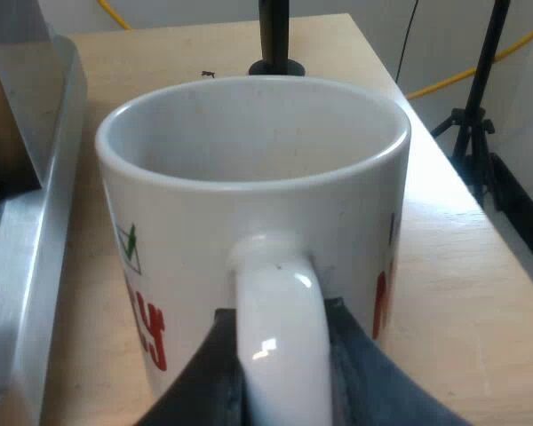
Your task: Remove mug from coffee machine
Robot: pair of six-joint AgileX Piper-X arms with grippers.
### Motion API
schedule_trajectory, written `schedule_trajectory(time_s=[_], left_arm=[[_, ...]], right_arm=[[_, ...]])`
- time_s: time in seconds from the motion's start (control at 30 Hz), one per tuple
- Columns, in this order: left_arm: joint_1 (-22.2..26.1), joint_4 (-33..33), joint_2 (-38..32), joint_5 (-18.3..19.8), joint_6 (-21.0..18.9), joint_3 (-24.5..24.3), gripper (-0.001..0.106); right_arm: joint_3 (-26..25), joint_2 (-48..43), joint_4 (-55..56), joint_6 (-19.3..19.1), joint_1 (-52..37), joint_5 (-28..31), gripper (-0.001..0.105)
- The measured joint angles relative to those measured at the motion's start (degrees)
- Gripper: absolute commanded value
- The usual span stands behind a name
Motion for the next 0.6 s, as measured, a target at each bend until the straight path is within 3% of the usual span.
schedule_trajectory(time_s=[0.27, 0.37, 0.6], left_arm=[[0.0, 0.0, 3.4, -0.5, 1.2, 0.0, 0.073], [0.0, -0.6, 4.7, -2.4, 1.3, 0.0, 0.073], [0.0, -6.1, 8.4, -3.5, 1.3, 0.0, 0.073]], right_arm=[[0.0, 10.2, -11.9, -2.4, -0.3, -0.5, 0.000], [0.0, 16.0, -19.1, -2.7, -0.3, -0.5, 0.000], [0.0, 26.1, -29.6, -2.7, -0.3, -0.7, 0.000]])
